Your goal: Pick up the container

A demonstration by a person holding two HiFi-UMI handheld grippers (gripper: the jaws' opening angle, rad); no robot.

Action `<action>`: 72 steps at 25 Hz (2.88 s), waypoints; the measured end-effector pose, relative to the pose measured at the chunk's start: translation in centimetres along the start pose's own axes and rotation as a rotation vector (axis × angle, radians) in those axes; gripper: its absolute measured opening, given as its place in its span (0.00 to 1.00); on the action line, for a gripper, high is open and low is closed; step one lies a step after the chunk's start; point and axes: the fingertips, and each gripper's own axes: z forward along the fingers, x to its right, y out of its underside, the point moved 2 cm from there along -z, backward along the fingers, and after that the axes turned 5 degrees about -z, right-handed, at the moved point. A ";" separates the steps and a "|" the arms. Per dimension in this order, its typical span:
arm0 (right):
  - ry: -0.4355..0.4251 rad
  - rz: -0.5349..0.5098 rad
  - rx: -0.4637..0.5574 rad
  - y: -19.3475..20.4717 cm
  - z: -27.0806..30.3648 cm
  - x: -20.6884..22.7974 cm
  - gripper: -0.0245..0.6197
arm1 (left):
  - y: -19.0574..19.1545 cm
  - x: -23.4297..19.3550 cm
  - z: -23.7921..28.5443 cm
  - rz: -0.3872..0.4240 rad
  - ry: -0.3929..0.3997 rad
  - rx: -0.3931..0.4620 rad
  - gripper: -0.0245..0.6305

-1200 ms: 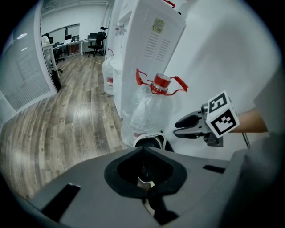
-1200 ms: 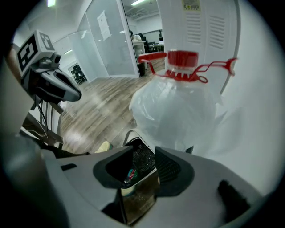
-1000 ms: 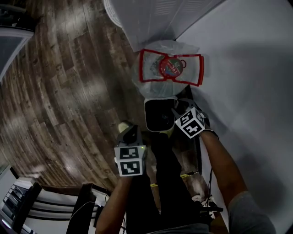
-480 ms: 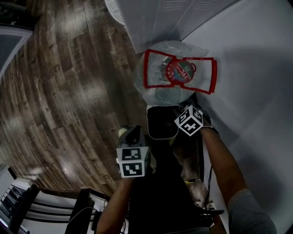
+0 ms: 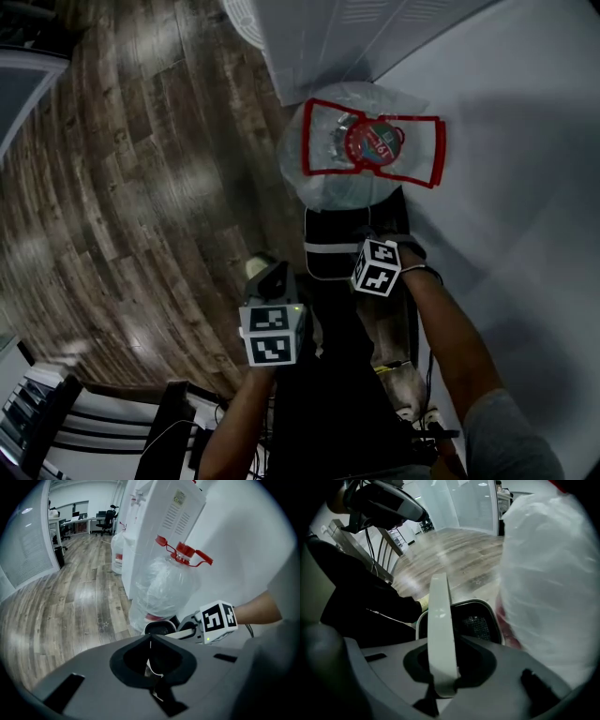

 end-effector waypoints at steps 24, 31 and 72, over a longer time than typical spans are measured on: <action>-0.498 0.393 0.131 -6.7 -10.8 -10.7 0.09 | -2.1 0.4 -11.3 0.014 0.005 0.012 0.06; -0.465 0.567 0.235 -9.7 -19.8 -13.6 0.09 | -4.7 2.9 -18.2 0.063 0.040 0.015 0.06; -0.337 1.111 1.150 -18.1 -60.8 -14.6 0.09 | -16.8 13.5 -41.9 0.285 0.141 0.319 0.06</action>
